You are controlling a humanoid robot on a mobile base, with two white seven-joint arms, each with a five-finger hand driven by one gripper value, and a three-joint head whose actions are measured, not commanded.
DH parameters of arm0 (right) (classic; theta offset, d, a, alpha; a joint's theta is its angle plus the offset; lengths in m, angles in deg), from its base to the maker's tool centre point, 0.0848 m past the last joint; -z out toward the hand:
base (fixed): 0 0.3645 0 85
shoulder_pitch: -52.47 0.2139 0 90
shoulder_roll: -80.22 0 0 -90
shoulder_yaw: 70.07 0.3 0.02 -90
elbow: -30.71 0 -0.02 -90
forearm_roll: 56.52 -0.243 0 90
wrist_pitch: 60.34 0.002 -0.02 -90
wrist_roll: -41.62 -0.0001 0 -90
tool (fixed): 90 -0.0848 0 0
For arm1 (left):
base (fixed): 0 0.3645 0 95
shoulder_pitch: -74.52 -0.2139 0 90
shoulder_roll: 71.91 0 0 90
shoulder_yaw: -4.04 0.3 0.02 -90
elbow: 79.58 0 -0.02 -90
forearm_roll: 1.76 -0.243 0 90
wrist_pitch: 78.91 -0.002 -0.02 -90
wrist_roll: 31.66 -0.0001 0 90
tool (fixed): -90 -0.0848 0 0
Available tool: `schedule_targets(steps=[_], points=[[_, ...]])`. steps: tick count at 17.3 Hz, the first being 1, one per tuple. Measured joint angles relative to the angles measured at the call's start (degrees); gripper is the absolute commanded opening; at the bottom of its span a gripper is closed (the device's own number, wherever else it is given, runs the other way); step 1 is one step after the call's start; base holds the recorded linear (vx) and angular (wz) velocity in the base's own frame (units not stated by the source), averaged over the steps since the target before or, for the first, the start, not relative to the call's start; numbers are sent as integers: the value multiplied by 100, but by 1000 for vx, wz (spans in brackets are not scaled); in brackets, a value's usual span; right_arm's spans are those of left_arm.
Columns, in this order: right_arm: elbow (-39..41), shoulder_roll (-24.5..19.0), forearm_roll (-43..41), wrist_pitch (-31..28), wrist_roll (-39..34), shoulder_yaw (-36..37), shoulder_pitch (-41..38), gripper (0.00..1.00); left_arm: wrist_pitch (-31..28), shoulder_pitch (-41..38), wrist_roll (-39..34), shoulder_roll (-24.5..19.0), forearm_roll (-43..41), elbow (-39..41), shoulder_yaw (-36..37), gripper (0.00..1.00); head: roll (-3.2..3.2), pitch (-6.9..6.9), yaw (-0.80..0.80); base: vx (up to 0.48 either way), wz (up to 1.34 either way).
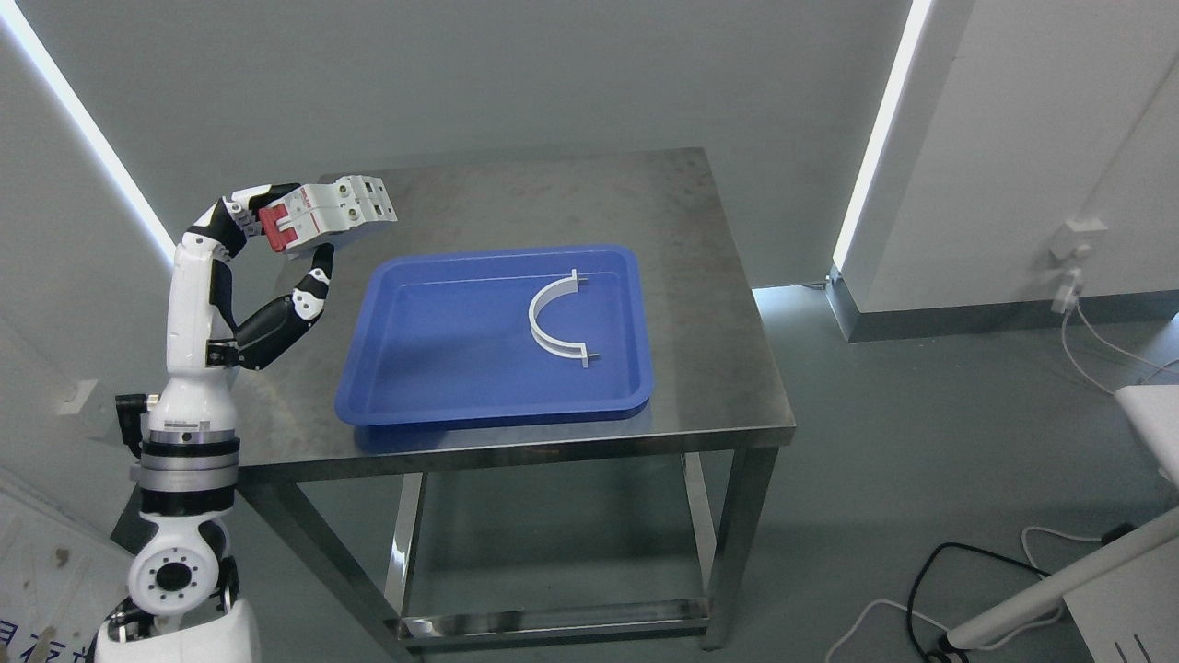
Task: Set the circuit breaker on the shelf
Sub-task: 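Hold the breaker raised in the left hand while turning toward the bin shelf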
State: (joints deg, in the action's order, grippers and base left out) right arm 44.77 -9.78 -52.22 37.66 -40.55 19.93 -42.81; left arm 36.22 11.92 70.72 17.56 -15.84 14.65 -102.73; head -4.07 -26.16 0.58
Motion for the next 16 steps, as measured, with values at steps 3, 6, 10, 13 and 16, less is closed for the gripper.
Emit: schedule_targets(steps=[3, 6, 10, 13, 16], points=[[0, 0, 0, 0, 0, 0, 0, 100, 23, -33, 1, 14, 36, 97, -22, 9, 0, 0, 0, -184, 87], [0, 0, 0, 0, 0, 0, 0, 100, 24, -60, 1, 24, 61, 158, -36, 9, -117, 0, 0, -192, 135], [0, 0, 0, 0, 0, 0, 0, 100, 25, -104, 1, 35, 88, 216, -49, 9, -177, 0, 0, -184, -3], [0, 0, 0, 0, 0, 0, 0, 100, 25, -138, 1, 40, 125, 246, -56, 10, -177, 0, 0, -195, -201], [0, 0, 0, 0, 0, 0, 0, 100, 89, -194, 1, 44, 159, 267, -60, 10, -177, 0, 0, -225, -247]])
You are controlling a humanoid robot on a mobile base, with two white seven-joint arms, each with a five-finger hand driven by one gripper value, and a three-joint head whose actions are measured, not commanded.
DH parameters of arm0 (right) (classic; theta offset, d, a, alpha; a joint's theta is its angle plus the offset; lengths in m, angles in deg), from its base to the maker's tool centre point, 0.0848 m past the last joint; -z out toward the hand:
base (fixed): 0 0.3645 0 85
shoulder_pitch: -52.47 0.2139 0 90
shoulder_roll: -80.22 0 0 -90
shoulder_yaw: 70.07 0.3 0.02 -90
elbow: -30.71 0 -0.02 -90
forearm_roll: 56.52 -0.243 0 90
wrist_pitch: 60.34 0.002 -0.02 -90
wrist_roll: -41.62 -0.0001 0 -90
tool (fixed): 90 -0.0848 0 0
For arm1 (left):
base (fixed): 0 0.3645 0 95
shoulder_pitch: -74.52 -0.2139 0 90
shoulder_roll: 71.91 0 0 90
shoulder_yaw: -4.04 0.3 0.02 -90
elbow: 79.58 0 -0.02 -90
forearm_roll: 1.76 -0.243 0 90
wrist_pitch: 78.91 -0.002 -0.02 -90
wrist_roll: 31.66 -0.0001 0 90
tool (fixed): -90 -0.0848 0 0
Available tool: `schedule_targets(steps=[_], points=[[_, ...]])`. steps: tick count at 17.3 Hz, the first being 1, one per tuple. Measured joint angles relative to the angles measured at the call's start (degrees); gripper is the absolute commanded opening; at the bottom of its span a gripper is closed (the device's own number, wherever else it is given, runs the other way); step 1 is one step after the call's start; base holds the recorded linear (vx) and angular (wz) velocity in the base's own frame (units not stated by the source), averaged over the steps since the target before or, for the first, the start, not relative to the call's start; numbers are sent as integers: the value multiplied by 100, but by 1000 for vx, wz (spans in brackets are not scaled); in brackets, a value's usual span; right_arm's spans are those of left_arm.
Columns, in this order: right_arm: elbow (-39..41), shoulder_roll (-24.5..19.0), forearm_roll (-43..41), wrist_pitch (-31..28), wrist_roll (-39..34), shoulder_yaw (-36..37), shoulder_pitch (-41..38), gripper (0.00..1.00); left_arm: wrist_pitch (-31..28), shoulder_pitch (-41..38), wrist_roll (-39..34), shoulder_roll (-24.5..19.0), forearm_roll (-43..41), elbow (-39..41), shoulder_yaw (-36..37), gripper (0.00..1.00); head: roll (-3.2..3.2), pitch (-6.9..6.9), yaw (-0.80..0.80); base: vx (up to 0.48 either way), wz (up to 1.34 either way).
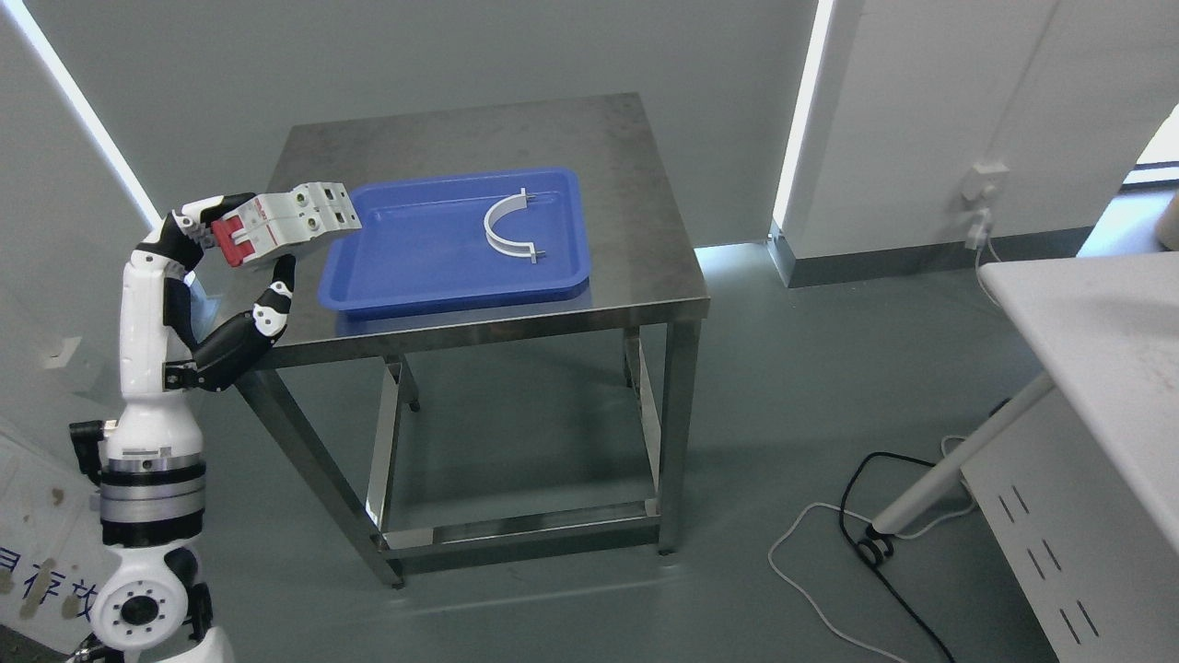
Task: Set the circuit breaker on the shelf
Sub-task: 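Hold the breaker raised in the left hand while turning toward the bin shelf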
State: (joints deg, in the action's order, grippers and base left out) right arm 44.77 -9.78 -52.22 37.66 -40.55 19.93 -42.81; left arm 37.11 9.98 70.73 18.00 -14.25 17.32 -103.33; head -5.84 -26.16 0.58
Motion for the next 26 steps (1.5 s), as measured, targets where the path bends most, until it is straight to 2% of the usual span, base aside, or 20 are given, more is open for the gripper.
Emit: schedule_targets(steps=[12, 26], points=[[0, 0, 0, 0, 21, 0, 1, 100, 50, -75, 5, 6, 100, 41, -16, 10, 0, 0, 0, -242, -157], [0, 0, 0, -1, -1, 0, -1, 100, 30, -41, 22, 9, 131, 53, -85, 10, 0, 0, 0, -241, 209]])
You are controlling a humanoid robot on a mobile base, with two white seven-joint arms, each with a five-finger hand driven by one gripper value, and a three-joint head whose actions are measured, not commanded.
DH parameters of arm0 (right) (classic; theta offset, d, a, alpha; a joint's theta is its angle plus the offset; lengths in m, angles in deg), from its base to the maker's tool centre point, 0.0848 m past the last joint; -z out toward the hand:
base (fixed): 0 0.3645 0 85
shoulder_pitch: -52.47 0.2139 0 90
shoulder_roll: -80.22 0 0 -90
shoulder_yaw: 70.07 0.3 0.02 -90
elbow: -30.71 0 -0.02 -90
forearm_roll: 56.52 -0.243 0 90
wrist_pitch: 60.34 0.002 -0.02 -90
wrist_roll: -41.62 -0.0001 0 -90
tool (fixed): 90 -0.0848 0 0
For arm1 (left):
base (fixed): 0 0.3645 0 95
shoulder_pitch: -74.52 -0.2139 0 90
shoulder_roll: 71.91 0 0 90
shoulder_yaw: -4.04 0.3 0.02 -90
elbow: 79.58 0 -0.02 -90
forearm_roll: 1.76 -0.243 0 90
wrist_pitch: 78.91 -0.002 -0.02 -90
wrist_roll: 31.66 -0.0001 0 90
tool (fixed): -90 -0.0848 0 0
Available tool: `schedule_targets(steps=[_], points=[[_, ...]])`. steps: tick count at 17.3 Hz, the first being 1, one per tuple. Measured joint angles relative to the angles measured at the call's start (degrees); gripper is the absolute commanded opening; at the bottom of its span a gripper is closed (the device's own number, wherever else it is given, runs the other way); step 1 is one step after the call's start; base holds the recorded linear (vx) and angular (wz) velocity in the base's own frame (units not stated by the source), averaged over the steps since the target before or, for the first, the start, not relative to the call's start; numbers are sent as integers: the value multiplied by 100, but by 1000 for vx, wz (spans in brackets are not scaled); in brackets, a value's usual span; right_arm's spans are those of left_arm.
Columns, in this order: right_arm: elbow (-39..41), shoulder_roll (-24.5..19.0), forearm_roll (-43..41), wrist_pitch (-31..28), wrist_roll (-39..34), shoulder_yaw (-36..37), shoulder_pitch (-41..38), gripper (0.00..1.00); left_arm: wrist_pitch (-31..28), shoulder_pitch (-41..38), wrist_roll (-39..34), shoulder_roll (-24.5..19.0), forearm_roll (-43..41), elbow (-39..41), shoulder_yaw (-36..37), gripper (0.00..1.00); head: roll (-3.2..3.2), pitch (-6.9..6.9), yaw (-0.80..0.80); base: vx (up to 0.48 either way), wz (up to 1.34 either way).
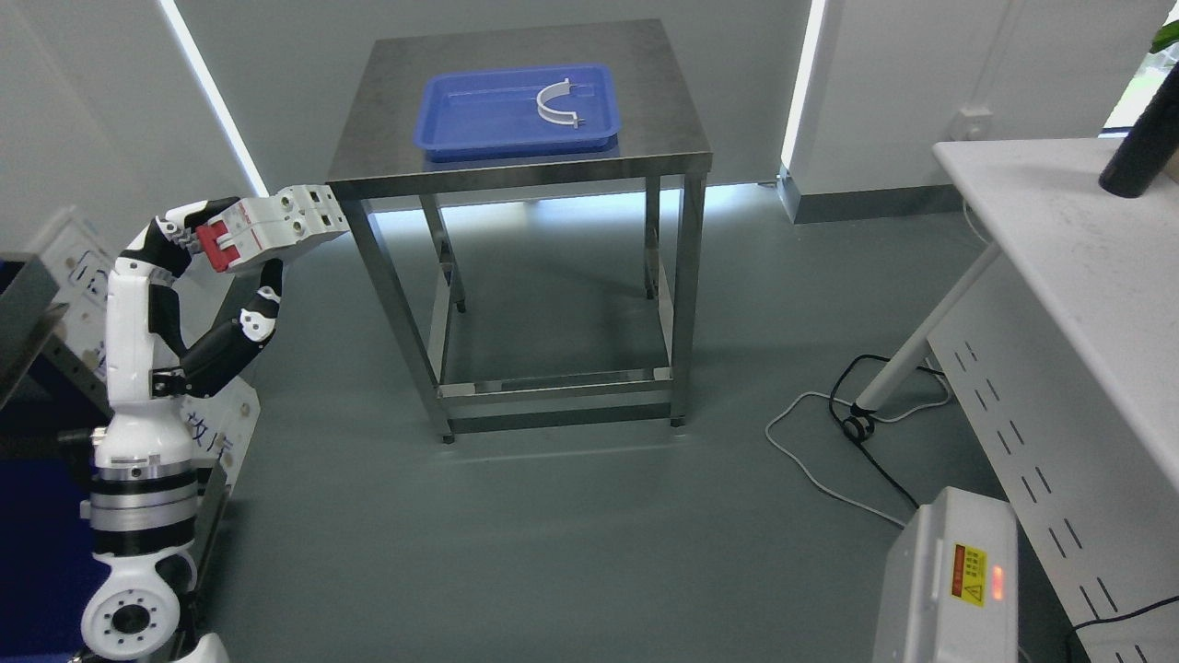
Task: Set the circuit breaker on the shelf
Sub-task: 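Hold the breaker raised in the left hand while turning toward the bin shelf, then lower the left hand with the breaker into the upper blue bin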
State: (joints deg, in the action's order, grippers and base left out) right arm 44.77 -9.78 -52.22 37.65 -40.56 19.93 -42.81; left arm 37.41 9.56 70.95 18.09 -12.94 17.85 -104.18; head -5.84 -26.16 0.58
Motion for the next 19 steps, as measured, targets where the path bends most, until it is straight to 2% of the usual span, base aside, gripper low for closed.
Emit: schedule_targets(steps=[5, 13, 17, 19], points=[[-1, 0, 0, -1, 0, 0, -2, 100, -55, 30, 26, 1, 1, 1, -53, 10, 0, 0, 0, -271, 579], [0, 0, 0, -2, 0, 0, 1, 100, -218, 177, 54, -2, 2, 0, -115, 10, 0, 0, 0, -137, 1326], [0, 0, 0, -2, 0, 0, 2, 100, -582, 433, 103, -145, 1, -8, -122, 10, 0, 2, 0, -1, 1226], [1, 0, 0, -2, -1, 0, 2, 100, -955, 649, 399, -228, -6, -21, -101, 10, 0, 1, 0, 54, 892]])
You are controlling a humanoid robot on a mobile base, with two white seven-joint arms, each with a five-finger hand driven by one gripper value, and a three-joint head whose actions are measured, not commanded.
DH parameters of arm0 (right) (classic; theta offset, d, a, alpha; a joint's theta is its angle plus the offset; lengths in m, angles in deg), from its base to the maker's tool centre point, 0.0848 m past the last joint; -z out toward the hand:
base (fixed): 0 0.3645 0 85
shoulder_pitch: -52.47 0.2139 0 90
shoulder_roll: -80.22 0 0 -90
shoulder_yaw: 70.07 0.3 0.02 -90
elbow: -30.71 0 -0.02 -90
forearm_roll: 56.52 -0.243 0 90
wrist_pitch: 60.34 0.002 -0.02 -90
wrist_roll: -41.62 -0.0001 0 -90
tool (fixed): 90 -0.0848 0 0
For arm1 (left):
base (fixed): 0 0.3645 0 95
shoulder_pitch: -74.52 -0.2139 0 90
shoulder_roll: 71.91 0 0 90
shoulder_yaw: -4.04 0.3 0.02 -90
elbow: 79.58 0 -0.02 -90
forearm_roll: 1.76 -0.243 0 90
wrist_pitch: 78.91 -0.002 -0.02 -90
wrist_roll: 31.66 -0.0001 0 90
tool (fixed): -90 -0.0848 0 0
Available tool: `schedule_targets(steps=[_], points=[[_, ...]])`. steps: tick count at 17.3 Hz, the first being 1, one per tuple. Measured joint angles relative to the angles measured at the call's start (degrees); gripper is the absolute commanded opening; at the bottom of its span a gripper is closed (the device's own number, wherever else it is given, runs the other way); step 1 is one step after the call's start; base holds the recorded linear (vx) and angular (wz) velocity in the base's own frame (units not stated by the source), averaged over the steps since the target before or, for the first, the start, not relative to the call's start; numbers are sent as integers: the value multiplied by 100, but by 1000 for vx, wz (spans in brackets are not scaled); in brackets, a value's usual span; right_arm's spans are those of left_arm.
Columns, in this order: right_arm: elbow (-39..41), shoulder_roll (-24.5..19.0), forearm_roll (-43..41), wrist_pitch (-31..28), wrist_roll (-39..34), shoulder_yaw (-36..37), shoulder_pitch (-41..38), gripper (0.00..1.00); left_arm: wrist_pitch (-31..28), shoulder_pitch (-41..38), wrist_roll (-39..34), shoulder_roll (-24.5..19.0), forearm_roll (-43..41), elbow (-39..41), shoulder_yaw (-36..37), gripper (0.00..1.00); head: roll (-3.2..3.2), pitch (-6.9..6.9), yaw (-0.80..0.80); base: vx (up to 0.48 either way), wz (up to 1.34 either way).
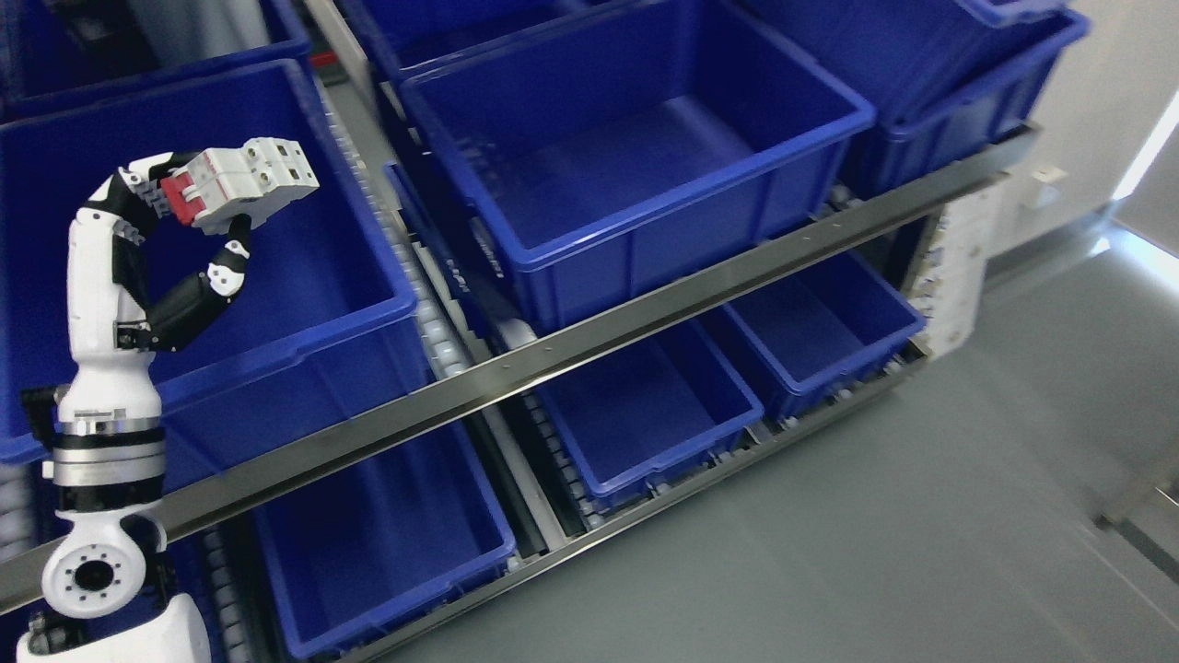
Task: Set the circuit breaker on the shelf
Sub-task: 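Lower the left hand with the breaker into the upper blue bin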
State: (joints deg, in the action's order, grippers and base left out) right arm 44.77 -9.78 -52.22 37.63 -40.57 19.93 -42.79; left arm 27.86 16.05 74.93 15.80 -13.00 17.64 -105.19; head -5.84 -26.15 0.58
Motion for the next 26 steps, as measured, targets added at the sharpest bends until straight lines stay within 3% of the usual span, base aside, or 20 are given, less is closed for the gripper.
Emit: schedule_targets(steps=[4, 10, 17, 26], points=[[0, 0, 0, 2, 0, 0, -1, 100, -653, 491, 500, -202, -225, -131, 89, 10, 0, 0, 0, 73, 381], [0, 0, 0, 2, -1, 0, -2, 100, -929, 1219, 1102, -779, -999, -776, 399, 10, 0, 0, 0, 29, 84], [-1, 0, 0, -1, -2, 0, -3, 100, -915, 2619, 1247, -1411, -1717, -2557, 879, 11, 0, 0, 0, -5, -22], [0, 0, 0, -1, -2, 0, -2, 100, -868, 3949, 535, -1648, -1904, -5013, 1630, 11, 0, 1, 0, 0, 2]])
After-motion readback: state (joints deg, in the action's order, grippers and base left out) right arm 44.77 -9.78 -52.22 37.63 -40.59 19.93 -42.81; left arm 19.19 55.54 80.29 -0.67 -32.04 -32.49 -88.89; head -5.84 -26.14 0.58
